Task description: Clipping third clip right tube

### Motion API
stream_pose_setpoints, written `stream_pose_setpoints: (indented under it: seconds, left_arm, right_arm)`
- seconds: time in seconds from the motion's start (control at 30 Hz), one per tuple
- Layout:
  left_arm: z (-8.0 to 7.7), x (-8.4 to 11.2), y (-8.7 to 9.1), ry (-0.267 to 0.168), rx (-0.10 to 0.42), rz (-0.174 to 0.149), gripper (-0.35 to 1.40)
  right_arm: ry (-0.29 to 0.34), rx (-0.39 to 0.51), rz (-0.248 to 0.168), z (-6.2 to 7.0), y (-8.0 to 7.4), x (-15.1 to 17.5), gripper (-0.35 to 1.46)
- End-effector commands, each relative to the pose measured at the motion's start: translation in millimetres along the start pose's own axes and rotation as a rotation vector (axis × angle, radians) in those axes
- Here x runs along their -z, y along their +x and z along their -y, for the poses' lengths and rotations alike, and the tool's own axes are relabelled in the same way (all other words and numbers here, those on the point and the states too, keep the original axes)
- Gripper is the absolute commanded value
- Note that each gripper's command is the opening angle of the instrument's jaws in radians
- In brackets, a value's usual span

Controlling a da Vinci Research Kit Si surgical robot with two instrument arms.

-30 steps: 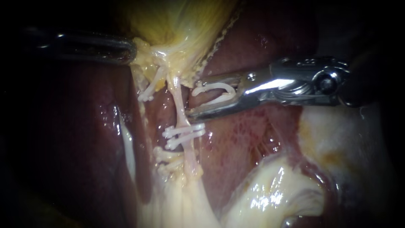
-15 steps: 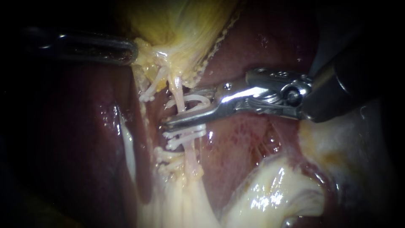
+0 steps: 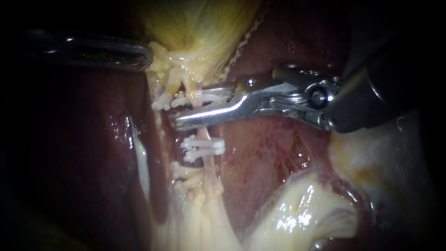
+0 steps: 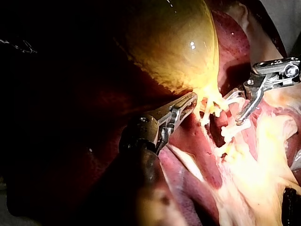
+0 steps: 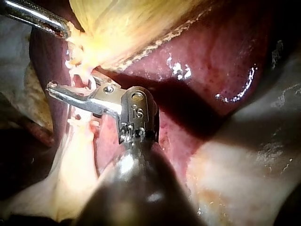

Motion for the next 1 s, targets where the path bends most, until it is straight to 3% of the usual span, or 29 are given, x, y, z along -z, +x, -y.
stream_pose_setpoints:
  seconds: [0.03, 0.27, 0.37, 0.43, 0.7, 0.93, 1.0]
  left_arm:
    - [0.0, 0.0, 0.0, 0.0, 0.0, 0.0, -0.35]
    - [0.0, 0.0, 0.1, 0.0, 0.0, 0.0, -0.35]
    - [0.0, -0.1, 0.1, -0.001, 0.0, 0.0, -0.35]
    - [0.0, -0.1, 0.1, 0.001, 0.0, -0.001, -0.35]
    - [0.1, -0.2, 0.1, 0.001, 0.0, 0.0, -0.35]
    - [0.1, -0.3, 0.1, 0.0, 0.0, 0.0, -0.35]
    - [0.1, -0.3, 0.1, 0.0, 0.0, 0.0, -0.35]
  right_arm:
    - [0.0, -0.001, 0.001, 0.1, 0.1, 0.1, 0.49]
    - [0.001, -0.004, 0.0, 0.3, 0.5, 0.1, 0.38]
    - [0.003, -0.009, 0.001, 0.4, 0.3, 0.4, 0.23]
    - [0.014, -0.014, 0.01, 0.4, 0.2, 0.5, 0.12]
    - [0.045, -0.021, 0.035, 0.2, -0.2, 0.4, -0.03]
    - [0.078, -0.054, 0.063, 0.3, -0.3, 0.4, -0.35]
    - [0.081, -0.077, 0.067, 0.3, -0.3, 0.5, -0.35]
